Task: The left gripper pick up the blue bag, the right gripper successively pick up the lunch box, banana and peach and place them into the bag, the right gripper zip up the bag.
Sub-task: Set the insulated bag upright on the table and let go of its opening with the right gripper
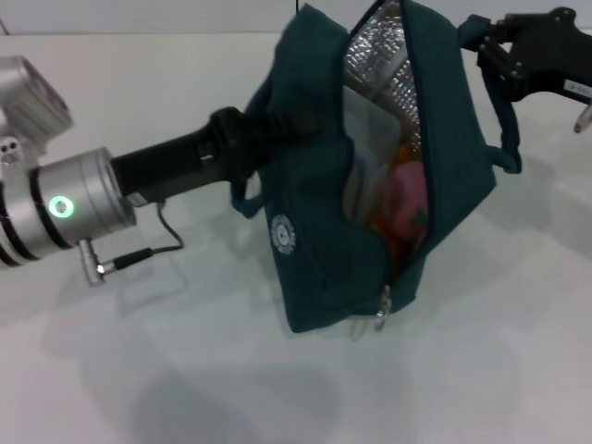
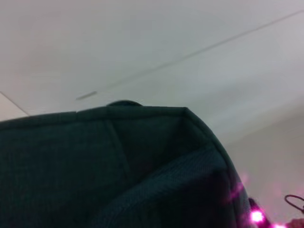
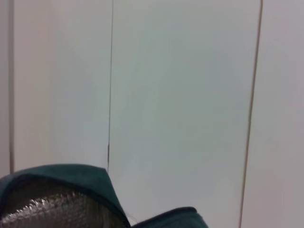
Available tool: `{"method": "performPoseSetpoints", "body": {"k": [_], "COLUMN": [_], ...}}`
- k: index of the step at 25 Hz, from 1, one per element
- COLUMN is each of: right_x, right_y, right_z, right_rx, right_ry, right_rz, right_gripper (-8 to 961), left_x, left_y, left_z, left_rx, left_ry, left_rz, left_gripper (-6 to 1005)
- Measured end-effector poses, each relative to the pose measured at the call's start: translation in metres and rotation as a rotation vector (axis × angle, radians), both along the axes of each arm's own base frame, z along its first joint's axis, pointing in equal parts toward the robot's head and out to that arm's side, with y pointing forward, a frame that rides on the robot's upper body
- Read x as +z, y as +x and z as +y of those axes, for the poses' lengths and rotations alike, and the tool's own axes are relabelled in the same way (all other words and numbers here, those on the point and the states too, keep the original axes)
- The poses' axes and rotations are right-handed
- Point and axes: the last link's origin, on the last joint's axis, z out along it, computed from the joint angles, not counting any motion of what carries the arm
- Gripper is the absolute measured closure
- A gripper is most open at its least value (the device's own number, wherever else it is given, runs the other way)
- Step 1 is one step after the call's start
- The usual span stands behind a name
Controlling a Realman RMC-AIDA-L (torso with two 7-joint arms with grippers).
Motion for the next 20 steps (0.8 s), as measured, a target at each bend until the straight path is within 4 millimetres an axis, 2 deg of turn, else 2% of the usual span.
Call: {"method": "performPoseSetpoints", "body": {"k": [3, 8, 13, 20], "right_x": [-0.002, -0.021, -0.04, -0.042], "right_y": [0.004, 0.004, -0.009, -0.011], "right_z": [0.001, 0.009, 0.011, 0.01], "right_rx": [-0.018, -0.039, -0.003, 0.012], "right_ry": [-0.034, -0.106, -0.199, -0.208], "right_rz": [-0.024, -0.038, -0.029, -0.028], "right_gripper": [882, 875, 869, 859], "left_x": [-0.006, -0.017, -0.028, -0.028], "left_y": [-0.002, -0.021, -0.038, -0.047], "left_z": [-0.004, -0.005, -0.003, -0.011], "left_rx": [0.021, 0.132, 0.227, 0.254], "left_ry": [-0.011, -0.008, 0.0, 0.004], "left_rz": [-0.015, 0.011, 0.076, 0.078], "left_gripper": [963, 963, 963, 964]}}
